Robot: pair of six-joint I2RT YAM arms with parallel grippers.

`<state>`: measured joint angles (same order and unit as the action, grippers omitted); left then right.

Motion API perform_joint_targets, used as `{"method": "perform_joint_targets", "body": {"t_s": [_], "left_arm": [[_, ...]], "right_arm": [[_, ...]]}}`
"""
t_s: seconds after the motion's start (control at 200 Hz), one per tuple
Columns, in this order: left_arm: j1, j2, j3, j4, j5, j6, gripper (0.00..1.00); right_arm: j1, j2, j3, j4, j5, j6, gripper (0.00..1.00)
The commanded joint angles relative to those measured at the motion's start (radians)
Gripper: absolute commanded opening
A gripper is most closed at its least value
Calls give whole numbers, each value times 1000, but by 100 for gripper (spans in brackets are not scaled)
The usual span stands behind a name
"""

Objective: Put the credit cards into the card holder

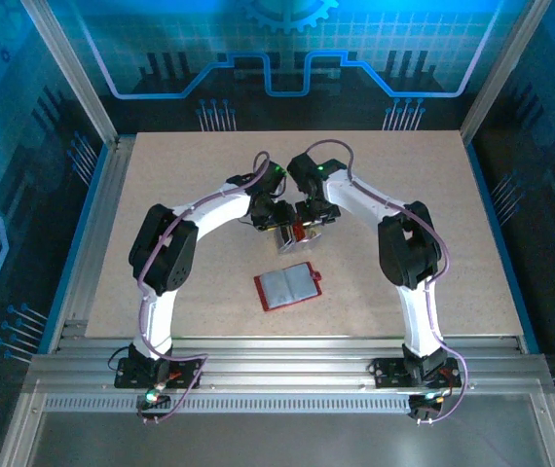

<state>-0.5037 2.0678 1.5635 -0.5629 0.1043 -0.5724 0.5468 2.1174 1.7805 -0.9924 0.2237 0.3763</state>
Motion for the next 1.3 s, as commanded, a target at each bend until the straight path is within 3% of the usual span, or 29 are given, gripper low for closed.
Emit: {"method": "perform_joint_targets", "body": {"t_s": [0.0,0.365,0.685,1.296], "left_arm": [[0,46,-1,-34,-26,28,50],[1,51,-48,-17,-41,26,50],[5,58,-56,-6,-32,22,50],[8,68,-62,3,-19,14,49]], "right_arm": [[-13,25,27,-32,3,-13,37],[-15,19,57,-69,60,-30,30],[-15,-14,55,-87,95,-34,33],[5,-45,89,-117,101,-45,27]]}}
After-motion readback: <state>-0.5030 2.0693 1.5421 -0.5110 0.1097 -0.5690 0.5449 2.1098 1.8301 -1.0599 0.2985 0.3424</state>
